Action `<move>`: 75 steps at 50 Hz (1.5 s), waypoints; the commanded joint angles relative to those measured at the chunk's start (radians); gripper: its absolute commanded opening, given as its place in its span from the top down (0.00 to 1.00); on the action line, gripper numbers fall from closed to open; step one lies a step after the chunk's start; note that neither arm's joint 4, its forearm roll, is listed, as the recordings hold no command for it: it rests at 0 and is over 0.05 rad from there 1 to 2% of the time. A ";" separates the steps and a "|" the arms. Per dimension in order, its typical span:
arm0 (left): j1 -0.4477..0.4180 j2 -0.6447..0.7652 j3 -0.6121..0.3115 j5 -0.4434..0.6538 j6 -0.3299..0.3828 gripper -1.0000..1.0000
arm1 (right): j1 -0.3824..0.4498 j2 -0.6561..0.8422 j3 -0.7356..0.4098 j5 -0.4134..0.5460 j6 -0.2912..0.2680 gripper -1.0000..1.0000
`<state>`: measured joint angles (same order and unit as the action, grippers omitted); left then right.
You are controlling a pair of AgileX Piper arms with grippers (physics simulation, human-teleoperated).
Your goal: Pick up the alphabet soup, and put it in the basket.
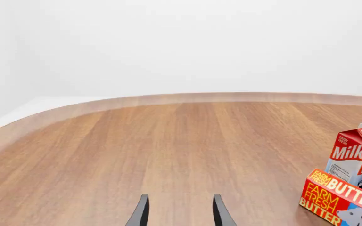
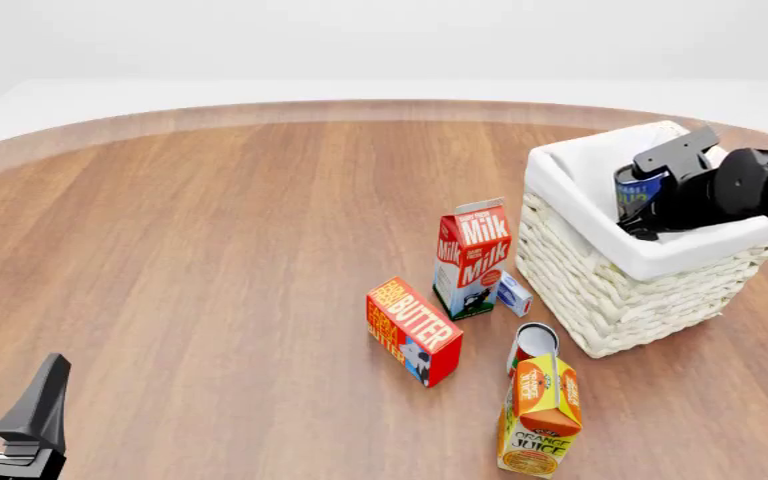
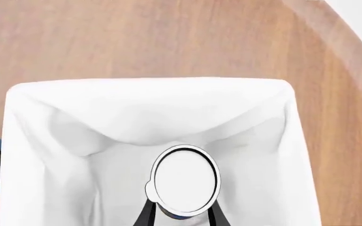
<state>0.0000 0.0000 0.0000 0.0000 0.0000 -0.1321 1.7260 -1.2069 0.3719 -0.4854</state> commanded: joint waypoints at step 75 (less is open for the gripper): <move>0.000 0.000 0.000 0.000 0.000 0.00 | 0.017 -0.221 0.149 -0.078 0.145 0.00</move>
<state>0.0000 0.0000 0.0000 0.0000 0.0000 -0.1205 1.5503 -1.0976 0.3101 -0.3665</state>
